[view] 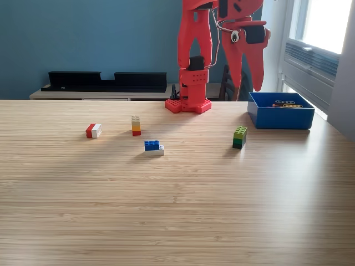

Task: Grasp a lego block and put it in the bin.

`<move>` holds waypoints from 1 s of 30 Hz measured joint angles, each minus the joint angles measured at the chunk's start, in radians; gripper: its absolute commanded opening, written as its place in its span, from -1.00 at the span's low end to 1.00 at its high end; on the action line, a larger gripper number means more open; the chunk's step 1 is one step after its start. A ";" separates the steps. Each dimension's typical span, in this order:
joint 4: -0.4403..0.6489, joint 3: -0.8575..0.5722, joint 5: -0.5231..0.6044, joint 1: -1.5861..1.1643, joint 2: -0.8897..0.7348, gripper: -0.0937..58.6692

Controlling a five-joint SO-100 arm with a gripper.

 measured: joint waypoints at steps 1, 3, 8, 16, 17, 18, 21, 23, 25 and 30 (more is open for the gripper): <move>0.000 0.008 -0.002 0.008 0.000 0.01; 0.000 0.017 -0.006 0.020 0.000 0.02; 0.000 0.017 -0.006 0.051 0.000 0.04; -0.035 0.017 -0.029 0.107 0.000 0.04; -0.041 0.018 -0.029 0.117 0.000 0.04; -0.049 0.018 -0.031 0.126 0.000 0.05; -0.067 0.018 -0.023 0.164 0.000 0.07; -0.078 0.020 -0.011 0.195 0.000 0.09; -0.083 0.038 0.000 0.232 0.000 0.11; -0.100 0.057 0.014 0.356 0.000 0.11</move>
